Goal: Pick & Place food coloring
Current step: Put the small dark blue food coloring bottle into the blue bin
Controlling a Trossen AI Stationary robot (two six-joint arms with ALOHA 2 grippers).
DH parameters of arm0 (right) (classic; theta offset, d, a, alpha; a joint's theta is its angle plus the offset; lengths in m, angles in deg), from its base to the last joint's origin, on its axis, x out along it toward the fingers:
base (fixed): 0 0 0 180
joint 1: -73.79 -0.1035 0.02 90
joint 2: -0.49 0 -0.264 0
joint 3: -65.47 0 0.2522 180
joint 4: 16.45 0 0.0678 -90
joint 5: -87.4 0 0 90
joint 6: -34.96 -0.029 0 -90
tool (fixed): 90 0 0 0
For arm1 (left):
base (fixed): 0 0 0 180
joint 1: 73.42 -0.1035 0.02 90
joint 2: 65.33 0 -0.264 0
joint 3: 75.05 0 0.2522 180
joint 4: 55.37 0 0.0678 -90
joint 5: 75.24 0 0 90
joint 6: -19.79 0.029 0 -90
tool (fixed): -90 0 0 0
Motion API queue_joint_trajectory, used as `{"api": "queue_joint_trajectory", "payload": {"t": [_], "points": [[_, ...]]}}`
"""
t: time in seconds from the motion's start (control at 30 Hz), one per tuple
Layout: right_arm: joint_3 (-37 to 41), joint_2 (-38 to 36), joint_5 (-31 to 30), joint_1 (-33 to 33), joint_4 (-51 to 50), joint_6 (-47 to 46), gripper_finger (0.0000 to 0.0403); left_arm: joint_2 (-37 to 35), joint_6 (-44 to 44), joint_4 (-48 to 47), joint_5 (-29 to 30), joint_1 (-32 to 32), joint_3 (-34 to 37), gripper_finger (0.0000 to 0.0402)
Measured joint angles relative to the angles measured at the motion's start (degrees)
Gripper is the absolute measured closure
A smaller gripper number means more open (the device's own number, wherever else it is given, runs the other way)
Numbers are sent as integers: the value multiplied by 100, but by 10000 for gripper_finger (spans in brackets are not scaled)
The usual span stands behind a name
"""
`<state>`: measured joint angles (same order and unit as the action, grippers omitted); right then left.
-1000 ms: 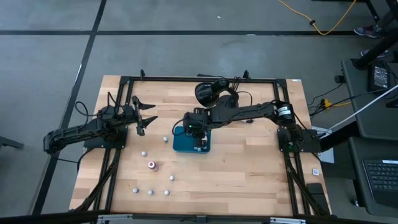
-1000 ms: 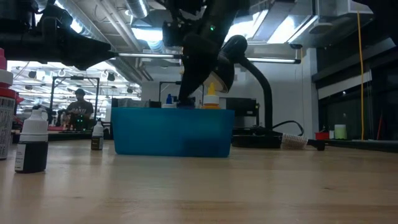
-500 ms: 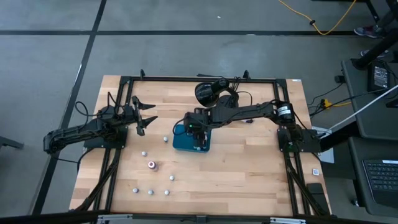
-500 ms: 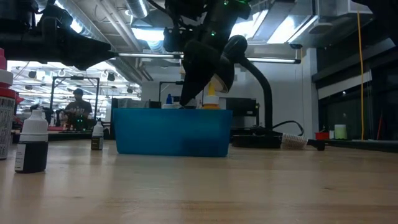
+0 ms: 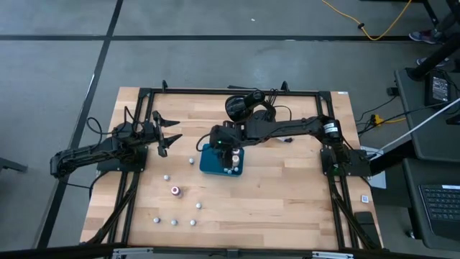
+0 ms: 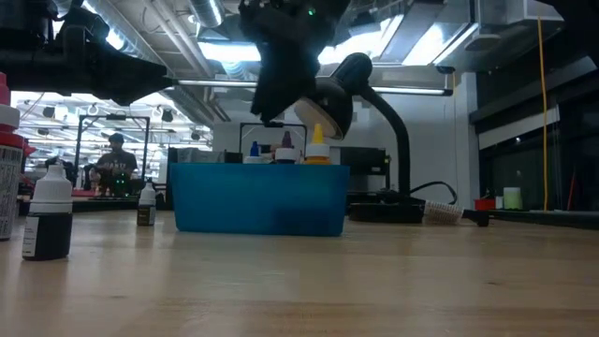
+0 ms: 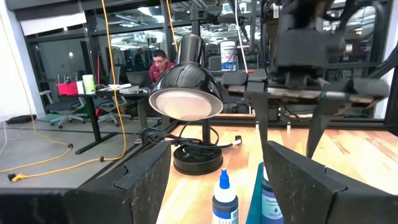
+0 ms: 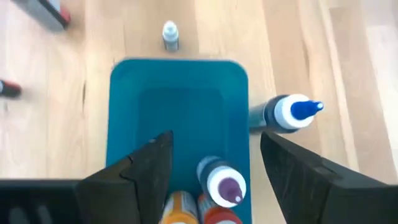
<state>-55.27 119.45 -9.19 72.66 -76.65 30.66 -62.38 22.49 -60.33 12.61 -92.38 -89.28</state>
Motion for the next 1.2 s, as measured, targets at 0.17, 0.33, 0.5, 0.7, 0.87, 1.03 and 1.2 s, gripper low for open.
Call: {"api": "queue_joint_trajectory", "payload": {"t": [0.17, 0.33, 0.5, 0.7, 0.87, 1.03, 1.2], "points": [[-35, 0, -396, 2, 80, -672, 159, 2, 0, 0, 0, 0, 0, 151], [-42, 0, -637, 4, 405, -1568, 159, 1, 0, 0, 0, 0, -1, 150], [-46, 48, -1132, 0, 713, -2098, 159, 2, 0, 0, 0, 0, -1, 150], [-46, 300, -1560, 31, 854, -2739, 159, 0, 0, 0, 0, 0, -2, 150], [-46, 500, -1620, 118, 853, -3134, 159, 0, 0, 0, 0, 0, -2, 150], [-44, 527, -1975, 188, 795, -3298, 159, 1, 0, 0, 0, 0, 0, 150], [-44, 527, -2076, 170, 744, -3302, 159, 0, -2, 0, 0, 0, -2, 150]]}}
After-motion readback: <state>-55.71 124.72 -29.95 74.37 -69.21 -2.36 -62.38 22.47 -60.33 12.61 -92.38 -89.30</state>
